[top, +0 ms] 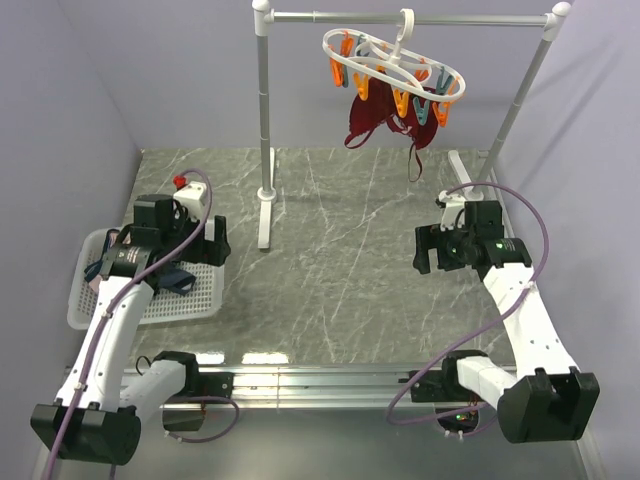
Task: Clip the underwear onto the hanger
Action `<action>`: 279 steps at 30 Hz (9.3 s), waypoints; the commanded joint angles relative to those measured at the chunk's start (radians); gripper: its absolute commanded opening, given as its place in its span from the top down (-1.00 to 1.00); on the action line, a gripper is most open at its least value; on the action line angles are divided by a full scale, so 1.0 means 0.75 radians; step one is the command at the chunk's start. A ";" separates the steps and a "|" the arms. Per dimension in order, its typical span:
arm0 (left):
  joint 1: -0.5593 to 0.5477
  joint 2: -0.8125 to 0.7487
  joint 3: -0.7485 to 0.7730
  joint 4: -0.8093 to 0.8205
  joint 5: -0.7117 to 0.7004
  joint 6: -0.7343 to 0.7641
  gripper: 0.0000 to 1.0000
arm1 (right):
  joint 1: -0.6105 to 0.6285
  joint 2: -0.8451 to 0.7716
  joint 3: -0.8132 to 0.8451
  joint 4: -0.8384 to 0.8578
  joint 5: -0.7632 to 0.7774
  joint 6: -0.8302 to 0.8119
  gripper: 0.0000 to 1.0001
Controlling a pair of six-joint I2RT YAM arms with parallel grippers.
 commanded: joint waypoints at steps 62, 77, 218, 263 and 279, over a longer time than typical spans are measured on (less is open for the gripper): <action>0.595 0.790 0.324 0.028 -0.124 0.086 -0.21 | -0.007 0.077 -0.009 0.077 -0.054 0.019 -1.00; 0.593 0.970 0.450 0.067 -0.145 0.104 0.03 | -0.007 0.087 -0.022 0.071 -0.054 0.011 -1.00; -0.113 0.790 0.146 0.204 0.684 0.074 -0.63 | 0.689 0.606 0.363 0.045 -0.071 -0.142 1.00; -0.491 0.895 0.379 0.356 0.430 -0.096 1.00 | 0.314 0.343 0.400 -0.039 0.013 -0.149 1.00; -0.596 0.054 0.101 0.201 0.573 0.147 0.99 | 0.308 -0.418 0.340 -0.188 -0.114 -0.251 1.00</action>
